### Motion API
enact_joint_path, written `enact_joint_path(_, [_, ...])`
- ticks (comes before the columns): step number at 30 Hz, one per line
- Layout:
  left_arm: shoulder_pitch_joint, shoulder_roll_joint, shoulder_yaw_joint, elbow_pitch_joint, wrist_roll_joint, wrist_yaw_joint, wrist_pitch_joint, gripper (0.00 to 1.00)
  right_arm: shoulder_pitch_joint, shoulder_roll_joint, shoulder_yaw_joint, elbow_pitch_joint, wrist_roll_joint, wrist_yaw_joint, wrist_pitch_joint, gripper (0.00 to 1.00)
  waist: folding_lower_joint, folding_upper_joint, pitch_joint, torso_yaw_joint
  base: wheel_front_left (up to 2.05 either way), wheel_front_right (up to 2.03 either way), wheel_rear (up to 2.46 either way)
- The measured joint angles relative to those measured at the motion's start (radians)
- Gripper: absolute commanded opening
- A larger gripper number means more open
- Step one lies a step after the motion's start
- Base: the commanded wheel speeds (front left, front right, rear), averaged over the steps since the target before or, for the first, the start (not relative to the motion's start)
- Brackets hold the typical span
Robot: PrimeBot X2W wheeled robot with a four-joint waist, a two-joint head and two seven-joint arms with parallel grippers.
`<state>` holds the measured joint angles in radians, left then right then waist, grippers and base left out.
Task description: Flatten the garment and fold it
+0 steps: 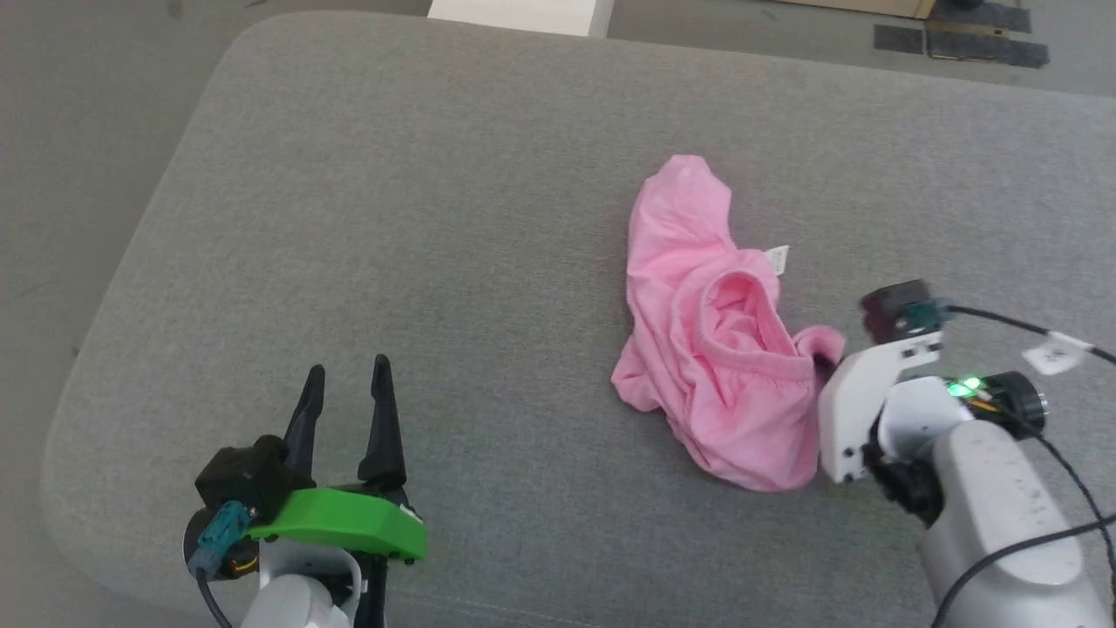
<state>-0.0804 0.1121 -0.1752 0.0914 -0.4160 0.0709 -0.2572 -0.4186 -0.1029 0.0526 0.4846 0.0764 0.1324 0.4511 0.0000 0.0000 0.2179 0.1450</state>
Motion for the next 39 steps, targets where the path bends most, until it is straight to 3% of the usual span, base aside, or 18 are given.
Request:
enact_joint_path(3, [0.000,-0.007,0.009,0.003,0.006,-0.008,0.000,1.00,0.003,-0.006,-0.077,-0.050,0.043,0.000,-0.053,0.00,0.0000,0.0000,-0.011,-0.021,0.00,0.00,0.00])
enact_joint_path(8, [0.000,-0.015,0.017,0.008,0.012,-0.018,0.000,1.00,0.045,-0.035,-0.302,-0.159,0.052,0.000,-0.072,0.00,0.0000,0.0000,-0.035,-0.062,0.00,0.00,0.00])
enact_joint_path(12, [-0.001,-0.021,0.015,0.019,0.017,-0.027,0.000,1.00,0.152,-0.037,-0.523,-0.216,-0.004,0.000,-0.029,0.00,0.0000,0.0000,-0.053,-0.088,0.00,0.00,0.00])
enact_joint_path(13, [-0.002,-0.024,0.014,0.030,0.018,-0.036,0.000,1.00,0.231,-0.011,-0.646,-0.236,-0.051,0.000,0.025,0.00,0.0000,0.0000,-0.061,-0.100,0.00,0.00,0.00])
enact_joint_path(15, [-0.002,-0.024,0.016,0.036,0.018,-0.038,0.000,1.00,0.261,0.017,-0.680,-0.243,-0.058,0.000,0.054,0.02,0.0000,0.0000,-0.062,-0.105,0.00,0.00,0.00])
enact_joint_path(17, [-0.003,-0.024,0.019,0.045,0.018,-0.041,0.000,1.00,0.266,0.038,-0.678,-0.263,-0.055,0.000,0.032,1.00,0.0000,0.0000,-0.063,-0.112,0.00,0.00,0.00])
enact_joint_path(22, [-0.003,-0.024,0.021,0.062,0.016,-0.044,0.000,1.00,0.254,0.048,-0.644,-0.346,-0.004,0.000,-0.092,1.00,0.0000,0.0000,-0.073,-0.121,0.00,0.00,0.00])
enact_joint_path(27, [-0.003,-0.025,0.019,0.064,0.011,-0.044,0.000,1.00,0.253,0.048,-0.512,-0.401,0.005,0.000,-0.150,1.00,0.0000,0.0000,-0.085,-0.124,0.00,0.00,0.00])
enact_joint_path(33, [-0.003,-0.025,0.012,0.065,0.010,-0.045,0.000,1.00,0.208,0.050,-0.245,-0.383,0.011,0.000,-0.016,1.00,0.0000,0.0001,-0.080,-0.120,0.00,0.00,0.00])
enact_joint_path(39, [-0.020,-0.031,-0.003,0.071,0.005,-0.053,0.000,1.00,0.080,0.005,-0.056,-0.248,-0.027,0.000,0.112,1.00,0.0000,0.0000,-0.053,-0.093,0.00,0.00,0.00])
